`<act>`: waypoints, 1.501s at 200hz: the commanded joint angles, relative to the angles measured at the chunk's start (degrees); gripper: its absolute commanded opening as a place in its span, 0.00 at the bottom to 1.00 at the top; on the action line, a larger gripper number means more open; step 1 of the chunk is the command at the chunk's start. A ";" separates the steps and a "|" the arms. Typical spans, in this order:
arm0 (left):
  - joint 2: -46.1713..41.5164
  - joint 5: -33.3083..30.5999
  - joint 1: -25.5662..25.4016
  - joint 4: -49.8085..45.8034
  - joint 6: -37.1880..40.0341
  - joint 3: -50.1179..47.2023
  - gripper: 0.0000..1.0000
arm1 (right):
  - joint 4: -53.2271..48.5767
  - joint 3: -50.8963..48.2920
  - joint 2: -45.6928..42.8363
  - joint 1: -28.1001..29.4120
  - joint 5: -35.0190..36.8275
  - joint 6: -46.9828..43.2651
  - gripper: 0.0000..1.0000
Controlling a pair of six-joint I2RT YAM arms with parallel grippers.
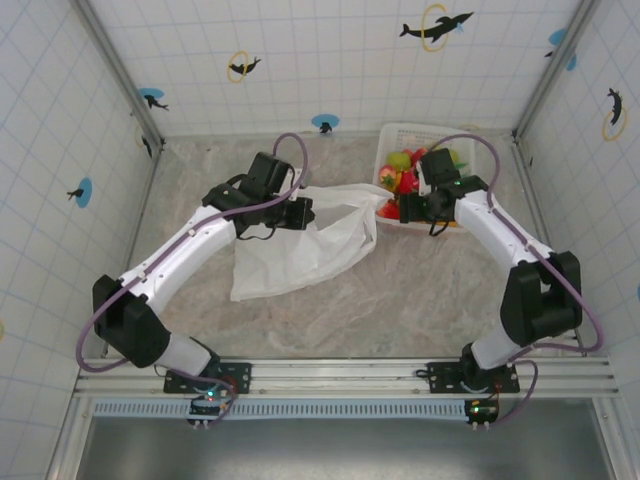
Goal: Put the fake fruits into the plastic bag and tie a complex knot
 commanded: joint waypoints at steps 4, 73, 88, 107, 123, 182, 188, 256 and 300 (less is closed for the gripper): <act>-1.01 0.47 -0.17 0.07 2.30 -0.50 0.00 | 0.63 3.14 2.84 0.24 4.32 0.86 0.85; -0.94 0.25 -0.15 -0.28 2.64 -0.42 0.00 | 3.34 4.26 8.50 -0.21 3.30 1.46 0.86; -0.99 0.17 -0.15 -0.35 2.68 -0.35 0.00 | 3.72 4.65 9.63 -0.62 2.41 1.56 0.86; -0.95 0.08 -0.12 -0.48 2.74 -0.22 0.00 | 4.12 4.86 10.71 -0.89 2.23 1.57 0.86; -0.92 -0.01 -0.15 -0.46 2.72 -0.15 0.00 | 4.70 4.63 11.42 -1.17 1.75 1.57 0.86; -1.43 -0.01 -0.18 -0.55 2.98 -0.15 0.00 | 4.86 3.14 8.97 -2.34 -0.10 1.30 0.70; -1.49 0.07 -0.20 -0.55 3.11 -0.14 0.00 | 4.93 2.86 7.95 -2.48 -0.57 1.24 0.67; -3.08 1.32 -0.20 1.29 5.59 -1.75 0.00 | 5.15 -0.99 -4.08 -5.00 -2.38 1.22 0.55; -4.83 2.09 -0.17 2.59 8.80 -3.19 0.00 | 5.98 -1.05 -14.06 -5.63 -8.14 2.62 0.55</act>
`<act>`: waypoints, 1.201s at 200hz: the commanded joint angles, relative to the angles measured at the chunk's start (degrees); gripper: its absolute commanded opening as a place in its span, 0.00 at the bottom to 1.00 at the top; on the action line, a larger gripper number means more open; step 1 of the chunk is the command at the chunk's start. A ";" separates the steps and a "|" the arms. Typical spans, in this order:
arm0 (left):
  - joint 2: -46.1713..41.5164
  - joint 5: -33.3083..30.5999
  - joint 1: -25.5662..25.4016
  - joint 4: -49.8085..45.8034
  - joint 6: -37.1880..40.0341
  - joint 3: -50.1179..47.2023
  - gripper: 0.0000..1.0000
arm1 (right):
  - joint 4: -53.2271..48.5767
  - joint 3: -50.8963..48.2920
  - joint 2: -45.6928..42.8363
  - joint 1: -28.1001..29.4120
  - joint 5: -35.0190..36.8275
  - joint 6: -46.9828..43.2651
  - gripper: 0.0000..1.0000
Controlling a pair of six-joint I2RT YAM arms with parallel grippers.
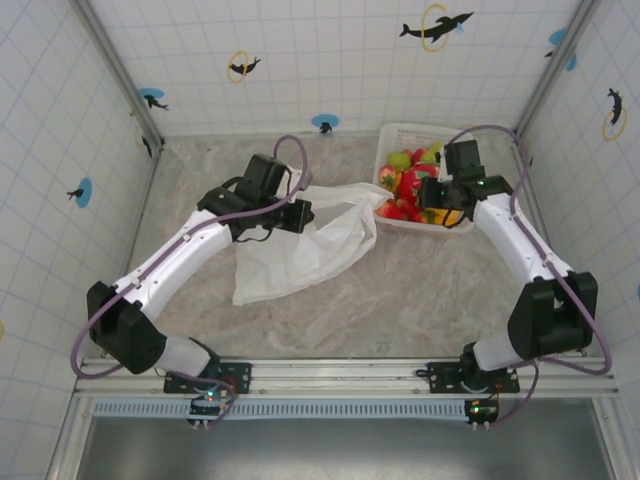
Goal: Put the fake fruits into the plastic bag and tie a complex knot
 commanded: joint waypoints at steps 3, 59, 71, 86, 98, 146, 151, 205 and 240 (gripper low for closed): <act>-2.53 1.27 -0.17 1.62 3.46 -1.41 0.00 | 1.91 -0.87 -6.40 0.06 -5.76 1.60 0.55; -3.23 2.45 -0.15 3.50 4.24 -2.74 0.00 | 11.32 0.14 -10.81 10.84 -18.82 7.05 0.55; -3.09 2.32 -0.22 3.46 4.20 -2.80 0.00 | 13.35 1.55 -9.43 14.33 -19.19 7.66 0.55; -3.18 2.30 -0.20 3.54 4.22 -2.89 0.00 | 14.89 4.00 -6.79 18.20 -19.06 7.65 0.55; -3.40 2.34 -0.24 3.63 4.16 -3.06 0.00 | 15.86 5.84 -4.53 20.35 -19.47 7.57 0.55; -3.42 1.98 -0.28 3.72 3.58 -3.33 0.00 | 12.70 9.21 2.01 25.38 -19.41 5.65 0.54; -3.37 1.76 -0.28 3.76 3.23 -3.26 0.00 | 12.42 8.63 1.94 25.66 -19.34 5.61 0.54; -1.26 1.23 -0.24 3.51 1.08 -1.44 0.00 | 14.47 -4.00 -3.48 26.95 -17.57 8.27 0.55; -0.90 2.79 -0.26 3.50 0.10 -0.38 0.00 | 19.30 -10.71 -4.34 27.83 -18.51 11.39 0.55</act>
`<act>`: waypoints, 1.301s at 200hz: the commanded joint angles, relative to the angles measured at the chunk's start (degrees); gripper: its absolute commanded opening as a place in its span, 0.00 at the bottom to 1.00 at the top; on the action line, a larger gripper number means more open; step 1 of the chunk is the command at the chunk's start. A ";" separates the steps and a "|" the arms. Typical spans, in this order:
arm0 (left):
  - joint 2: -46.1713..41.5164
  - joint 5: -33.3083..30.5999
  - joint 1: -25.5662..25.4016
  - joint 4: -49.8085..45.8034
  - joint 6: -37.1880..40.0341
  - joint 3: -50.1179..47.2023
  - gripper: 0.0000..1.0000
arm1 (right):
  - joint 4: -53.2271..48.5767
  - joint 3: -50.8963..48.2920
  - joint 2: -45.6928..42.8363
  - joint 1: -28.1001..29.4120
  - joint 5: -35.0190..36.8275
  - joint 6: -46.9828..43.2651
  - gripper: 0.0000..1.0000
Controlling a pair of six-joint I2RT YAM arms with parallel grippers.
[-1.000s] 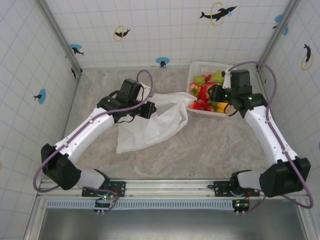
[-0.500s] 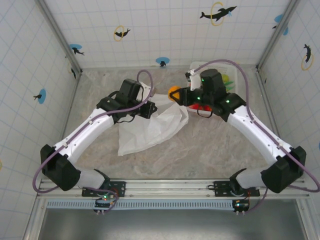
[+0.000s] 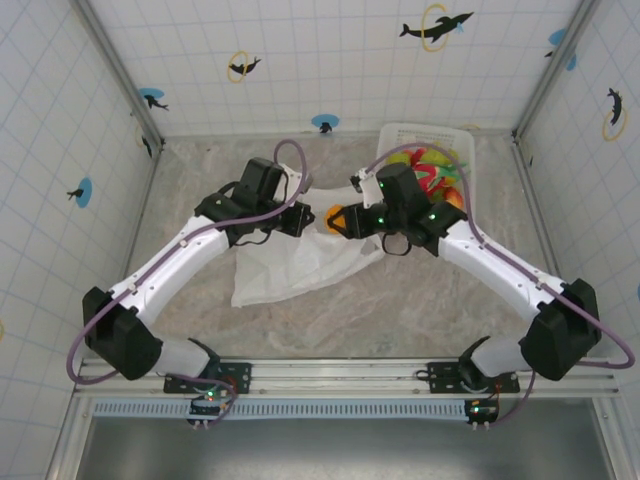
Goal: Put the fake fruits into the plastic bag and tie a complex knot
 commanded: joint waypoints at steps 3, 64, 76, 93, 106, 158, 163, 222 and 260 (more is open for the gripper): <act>0.31 1.82 -0.31 0.61 -1.53 2.14 0.00 | 5.42 -3.63 -1.68 1.26 -0.48 2.86 0.55; 0.78 3.57 -3.17 1.84 -5.16 1.26 0.00 | 29.00 -15.87 -0.90 2.07 1.66 8.37 0.55; 0.58 3.87 -3.53 1.87 -5.54 1.30 0.00 | 33.03 -17.40 -0.46 1.64 2.98 8.47 0.55; 0.35 4.27 -3.77 2.06 -5.91 1.38 0.00 | 38.87 -19.21 -0.01 -0.45 2.21 9.57 0.55; 0.43 4.93 -3.93 2.28 -5.91 1.43 0.00 | 42.65 -19.74 0.59 -2.06 -0.35 10.44 0.55; 1.49 6.68 -5.64 4.20 -4.43 2.22 0.00 | 45.83 -16.52 5.54 -3.61 -6.95 8.41 0.55; 1.42 6.77 -5.60 4.68 -4.34 2.26 0.00 | 45.71 -16.13 6.34 -3.66 -7.32 8.17 0.55; 1.45 9.27 -5.60 10.31 -5.34 1.65 0.00 | 45.22 -20.65 5.06 -4.02 -7.55 8.35 0.54; 1.92 11.05 -6.73 13.85 -6.71 0.80 0.00 | 37.20 -22.12 -4.05 -7.36 -5.94 4.75 0.55</act>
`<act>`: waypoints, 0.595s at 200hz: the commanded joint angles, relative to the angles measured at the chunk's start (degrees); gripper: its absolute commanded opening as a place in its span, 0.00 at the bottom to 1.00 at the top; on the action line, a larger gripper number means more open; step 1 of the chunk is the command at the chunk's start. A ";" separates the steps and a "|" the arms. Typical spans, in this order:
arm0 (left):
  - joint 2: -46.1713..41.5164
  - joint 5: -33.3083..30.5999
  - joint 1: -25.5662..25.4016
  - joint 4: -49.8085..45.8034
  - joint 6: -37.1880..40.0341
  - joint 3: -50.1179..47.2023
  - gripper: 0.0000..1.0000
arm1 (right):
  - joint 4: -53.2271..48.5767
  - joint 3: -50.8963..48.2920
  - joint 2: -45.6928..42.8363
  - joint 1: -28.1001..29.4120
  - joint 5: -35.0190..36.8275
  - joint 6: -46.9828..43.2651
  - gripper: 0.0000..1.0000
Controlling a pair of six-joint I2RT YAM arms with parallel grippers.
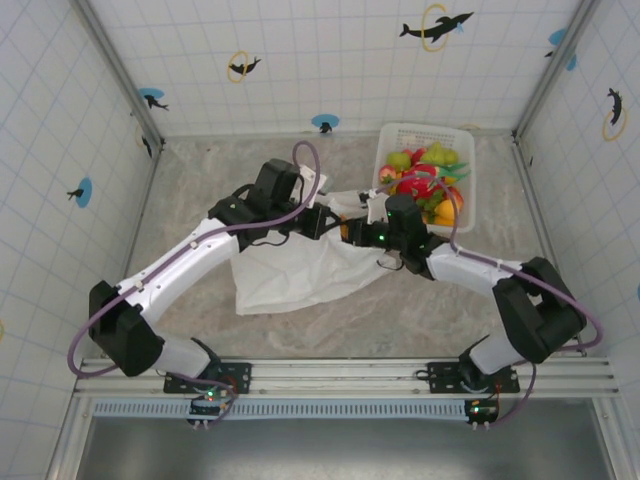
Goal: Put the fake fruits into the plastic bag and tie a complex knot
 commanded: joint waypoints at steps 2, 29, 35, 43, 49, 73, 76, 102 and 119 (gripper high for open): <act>0.88 2.90 -1.17 4.74 -1.62 0.38 0.00 | -3.99 -0.15 -6.47 -1.48 0.91 -3.63 0.55; 1.72 3.53 -1.83 7.01 -2.05 -0.22 0.00 | -6.29 -0.82 -8.56 -1.63 1.51 -4.99 0.55; 1.78 3.53 -1.83 7.52 -2.23 -0.56 0.00 | -6.68 -1.04 -8.72 -1.66 2.09 -5.21 0.55; 1.74 3.33 -1.83 8.29 -2.51 -1.29 0.00 | -7.52 -1.17 -8.83 -1.74 2.83 -5.62 0.55; 1.68 2.96 -1.83 8.76 -2.83 -1.78 0.00 | -8.35 -1.24 -8.92 -1.81 3.45 -5.99 0.55; 0.83 2.36 -1.83 10.44 -3.34 -4.11 0.00 | -9.68 -1.42 -8.79 -1.61 4.92 -6.64 0.55; 0.71 2.24 -1.83 10.54 -3.31 -4.33 0.00 | -9.72 -1.42 -8.71 -1.46 5.02 -6.68 0.55; -0.89 0.61 -1.36 10.58 -2.57 -6.04 0.00 | -9.32 -0.10 -6.25 0.61 5.21 -6.52 0.55; -2.14 0.36 -0.08 10.56 -2.95 -7.95 0.00 | -9.36 1.40 -3.85 2.21 6.28 -6.66 0.55</act>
